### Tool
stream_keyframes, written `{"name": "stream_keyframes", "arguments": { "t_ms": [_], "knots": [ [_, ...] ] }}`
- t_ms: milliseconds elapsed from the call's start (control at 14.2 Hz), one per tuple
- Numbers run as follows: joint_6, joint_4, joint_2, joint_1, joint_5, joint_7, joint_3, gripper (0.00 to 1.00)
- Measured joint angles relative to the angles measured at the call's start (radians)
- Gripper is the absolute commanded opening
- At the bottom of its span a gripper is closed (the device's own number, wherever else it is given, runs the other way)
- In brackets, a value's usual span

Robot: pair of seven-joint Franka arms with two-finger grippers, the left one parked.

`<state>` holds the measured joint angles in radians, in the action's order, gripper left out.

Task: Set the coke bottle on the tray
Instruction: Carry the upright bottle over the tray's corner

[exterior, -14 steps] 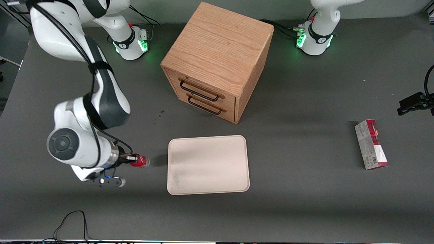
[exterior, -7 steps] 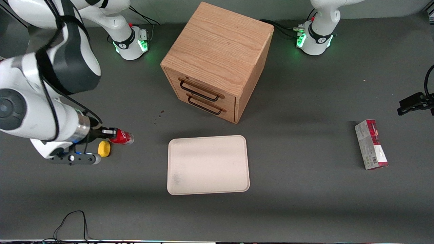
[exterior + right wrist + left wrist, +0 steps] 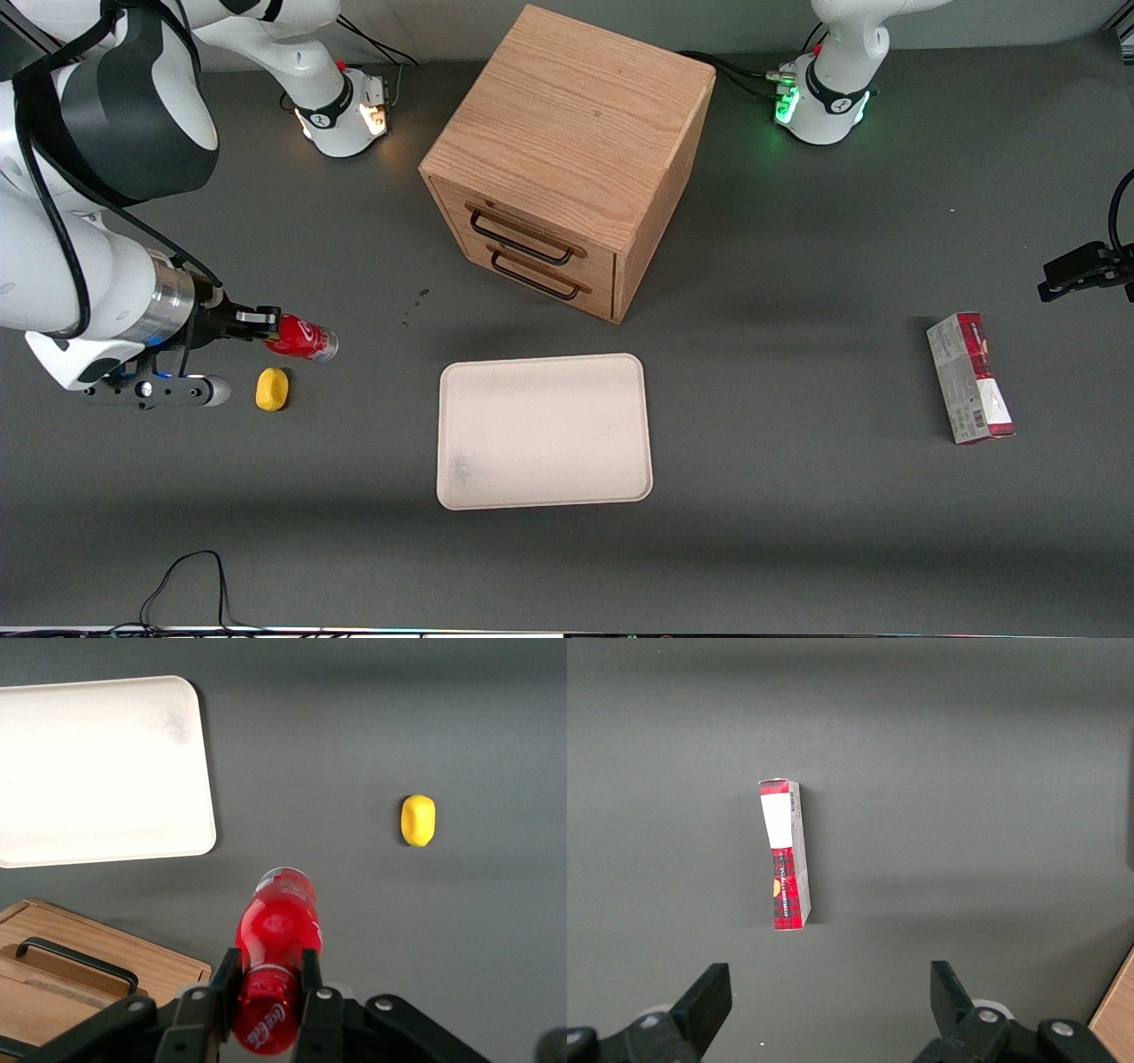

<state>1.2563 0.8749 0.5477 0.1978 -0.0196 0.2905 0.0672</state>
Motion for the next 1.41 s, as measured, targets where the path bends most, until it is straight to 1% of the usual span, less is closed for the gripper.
{"name": "stream_keyframes", "arguments": {
  "t_ms": [281,492,914,1265,1405],
  "knots": [
    [0.064,0.001,0.02,0.006,0.0,0.011,0.036,0.0],
    [0.172,0.002,0.071,0.025,0.001,0.075,0.062,0.0],
    [0.38,0.002,0.189,0.089,-0.003,0.153,0.062,0.0],
    [0.516,0.003,0.282,0.119,-0.073,0.191,0.062,0.0],
    [0.566,0.003,0.312,0.121,-0.083,0.195,0.061,0.0]
  ]
}}
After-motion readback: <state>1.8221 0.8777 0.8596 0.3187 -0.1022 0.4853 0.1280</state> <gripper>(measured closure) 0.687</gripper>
